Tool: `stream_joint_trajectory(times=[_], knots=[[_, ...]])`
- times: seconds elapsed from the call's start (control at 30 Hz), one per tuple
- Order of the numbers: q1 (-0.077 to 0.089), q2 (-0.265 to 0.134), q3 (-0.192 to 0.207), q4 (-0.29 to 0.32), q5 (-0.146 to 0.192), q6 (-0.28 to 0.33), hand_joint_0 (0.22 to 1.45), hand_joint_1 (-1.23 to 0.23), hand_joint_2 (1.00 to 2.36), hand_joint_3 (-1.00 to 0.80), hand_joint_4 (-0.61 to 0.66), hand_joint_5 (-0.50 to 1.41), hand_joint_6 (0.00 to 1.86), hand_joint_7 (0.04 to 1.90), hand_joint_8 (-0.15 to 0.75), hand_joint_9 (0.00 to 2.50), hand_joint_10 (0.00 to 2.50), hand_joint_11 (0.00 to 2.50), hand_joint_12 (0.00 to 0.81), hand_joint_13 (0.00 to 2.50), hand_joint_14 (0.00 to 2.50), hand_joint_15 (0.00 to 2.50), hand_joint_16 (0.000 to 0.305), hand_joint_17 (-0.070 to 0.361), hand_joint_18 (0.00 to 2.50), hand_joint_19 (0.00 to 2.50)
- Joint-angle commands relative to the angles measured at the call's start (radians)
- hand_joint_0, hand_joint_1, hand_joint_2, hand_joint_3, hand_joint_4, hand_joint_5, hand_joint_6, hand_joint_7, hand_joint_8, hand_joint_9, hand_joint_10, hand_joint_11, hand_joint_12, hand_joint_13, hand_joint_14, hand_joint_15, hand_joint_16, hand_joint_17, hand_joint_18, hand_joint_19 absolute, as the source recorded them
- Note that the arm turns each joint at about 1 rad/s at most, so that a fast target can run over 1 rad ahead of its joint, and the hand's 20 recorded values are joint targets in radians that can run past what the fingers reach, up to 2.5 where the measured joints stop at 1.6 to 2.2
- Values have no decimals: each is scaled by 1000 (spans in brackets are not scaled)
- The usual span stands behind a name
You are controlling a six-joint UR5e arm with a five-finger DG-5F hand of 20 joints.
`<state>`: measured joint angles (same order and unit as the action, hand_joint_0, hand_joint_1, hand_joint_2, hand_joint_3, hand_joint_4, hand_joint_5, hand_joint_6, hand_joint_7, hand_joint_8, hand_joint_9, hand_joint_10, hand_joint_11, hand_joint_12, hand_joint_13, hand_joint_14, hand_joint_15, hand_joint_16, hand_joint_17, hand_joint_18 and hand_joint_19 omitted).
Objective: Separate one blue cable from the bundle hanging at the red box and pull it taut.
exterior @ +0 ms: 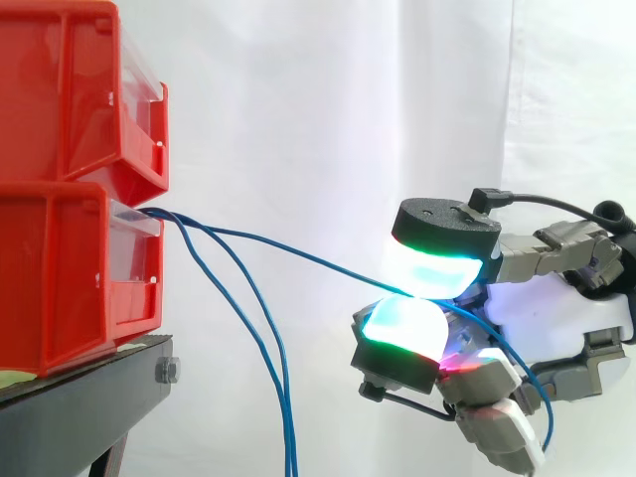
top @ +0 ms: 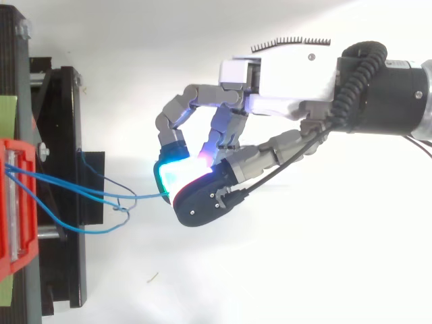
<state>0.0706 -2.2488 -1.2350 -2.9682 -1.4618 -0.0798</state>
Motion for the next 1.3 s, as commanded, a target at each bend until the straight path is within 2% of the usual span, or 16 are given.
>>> stream_joint_trajectory(times=[0.0, 0.13, 0.37, 0.53, 0.77, 0.93, 1.03, 1.2, 1.27], knots=[[0, 0, 0, 0, 1, 0, 606, -819, 1009, -54, -55, -112, 905, 1200, 432, 1267, 15, 997, 444, 1247, 20, 688, 57, 129, 1229, 653], [2, 0, 0, 0, 3, 2, 612, -818, 1008, -27, -67, -110, 909, 1214, 444, 1310, 14, 1091, 443, 1270, 21, 695, 57, 128, 1232, 633], [8, 0, -1, -23, -2, -3, 626, -808, 1009, -50, -33, -114, 917, 1190, 439, 1371, 9, 1339, 441, 1376, 23, 881, 55, 123, 1224, 641], [12, 0, 0, -26, -3, -3, 629, -804, 1010, -55, -25, -115, 919, 1170, 429, 1379, 6, 1356, 434, 1403, 21, 923, 53, 120, 1207, 633], [18, 0, 0, 3, 0, -5, 629, -801, 1010, -62, -22, -116, 919, 1158, 426, 1354, 6, 1350, 435, 1386, 23, 914, 52, 118, 1169, 622], [20, 0, -1, 6, -2, -5, 630, -801, 1011, -64, -17, -117, 918, 1154, 415, 1430, 0, 1516, 434, 1464, 24, 1066, 51, 115, 1179, 658], [20, 0, 0, 6, -2, -5, 630, -801, 1011, -69, -15, -117, 918, 1150, 415, 1441, 25, 1513, 432, 1476, 23, 1077, 51, 115, 1184, 657], [20, 0, -1, 8, 0, -5, 631, -801, 1012, -77, -12, -118, 917, 1156, 407, 1465, 154, 1532, 433, 1495, 24, 1112, 52, 116, 1184, 650], [20, 0, -1, 8, 0, -5, 630, -800, 1012, -74, -9, -118, 916, 1159, 397, 1469, 366, 1501, 435, 1521, 23, 1191, 52, 117, 1186, 651]])
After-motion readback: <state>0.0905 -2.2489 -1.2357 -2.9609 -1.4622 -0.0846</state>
